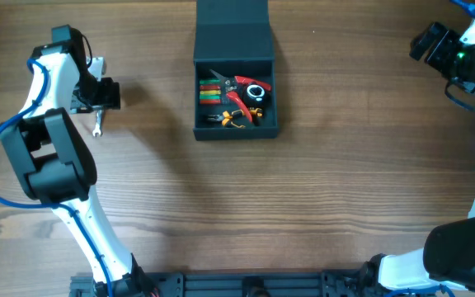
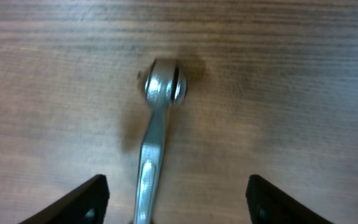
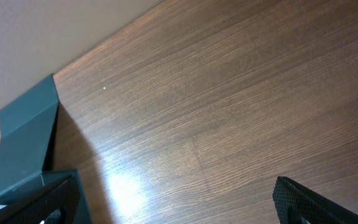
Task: Pack container
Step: 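Move the left gripper to the silver wrench and grasp it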
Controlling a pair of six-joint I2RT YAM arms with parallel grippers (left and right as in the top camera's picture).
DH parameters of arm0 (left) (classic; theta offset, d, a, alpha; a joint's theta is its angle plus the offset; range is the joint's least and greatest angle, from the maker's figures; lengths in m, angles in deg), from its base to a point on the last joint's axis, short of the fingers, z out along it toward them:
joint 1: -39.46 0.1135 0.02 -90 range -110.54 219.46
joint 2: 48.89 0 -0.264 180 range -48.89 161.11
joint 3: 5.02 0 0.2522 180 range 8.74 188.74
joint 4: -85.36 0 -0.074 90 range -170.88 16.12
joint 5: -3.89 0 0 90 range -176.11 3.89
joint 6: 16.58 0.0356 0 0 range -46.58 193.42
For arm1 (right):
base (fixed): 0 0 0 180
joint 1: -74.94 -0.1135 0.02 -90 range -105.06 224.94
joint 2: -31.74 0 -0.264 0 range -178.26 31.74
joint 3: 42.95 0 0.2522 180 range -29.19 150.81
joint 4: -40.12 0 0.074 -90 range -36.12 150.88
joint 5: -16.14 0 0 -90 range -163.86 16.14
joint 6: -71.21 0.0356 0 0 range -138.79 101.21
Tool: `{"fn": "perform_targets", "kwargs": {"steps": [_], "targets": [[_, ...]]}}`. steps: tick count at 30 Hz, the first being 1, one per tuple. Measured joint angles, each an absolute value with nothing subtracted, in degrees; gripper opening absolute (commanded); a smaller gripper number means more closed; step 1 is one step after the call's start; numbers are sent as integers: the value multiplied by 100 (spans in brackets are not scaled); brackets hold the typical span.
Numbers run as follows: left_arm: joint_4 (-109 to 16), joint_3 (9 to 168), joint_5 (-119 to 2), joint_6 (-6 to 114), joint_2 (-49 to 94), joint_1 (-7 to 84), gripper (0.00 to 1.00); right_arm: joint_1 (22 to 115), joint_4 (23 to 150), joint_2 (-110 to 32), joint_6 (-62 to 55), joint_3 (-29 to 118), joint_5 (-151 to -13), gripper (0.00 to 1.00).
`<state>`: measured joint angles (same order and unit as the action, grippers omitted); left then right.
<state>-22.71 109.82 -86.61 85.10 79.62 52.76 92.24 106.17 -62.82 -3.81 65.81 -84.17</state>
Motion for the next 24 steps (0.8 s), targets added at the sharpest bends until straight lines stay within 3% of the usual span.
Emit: {"fn": "perform_targets", "kwargs": {"steps": [7,13,18,24], "targets": [[-2640,10977,-8687,9140,8058,5278,59,9224,10617,-6282,-381,6581,-8419,100],[-3016,10975,-8818,9748,8080,5278,58,9224,10617,-6282,-381,6581,-8417,100],[-3099,10995,-8816,9846,8238,5294,48,9224,10615,-6282,-381,6581,-8417,100],[-3082,10995,-8820,9503,8248,5291,4,9224,10617,-6282,-381,6581,-8417,100]]}}
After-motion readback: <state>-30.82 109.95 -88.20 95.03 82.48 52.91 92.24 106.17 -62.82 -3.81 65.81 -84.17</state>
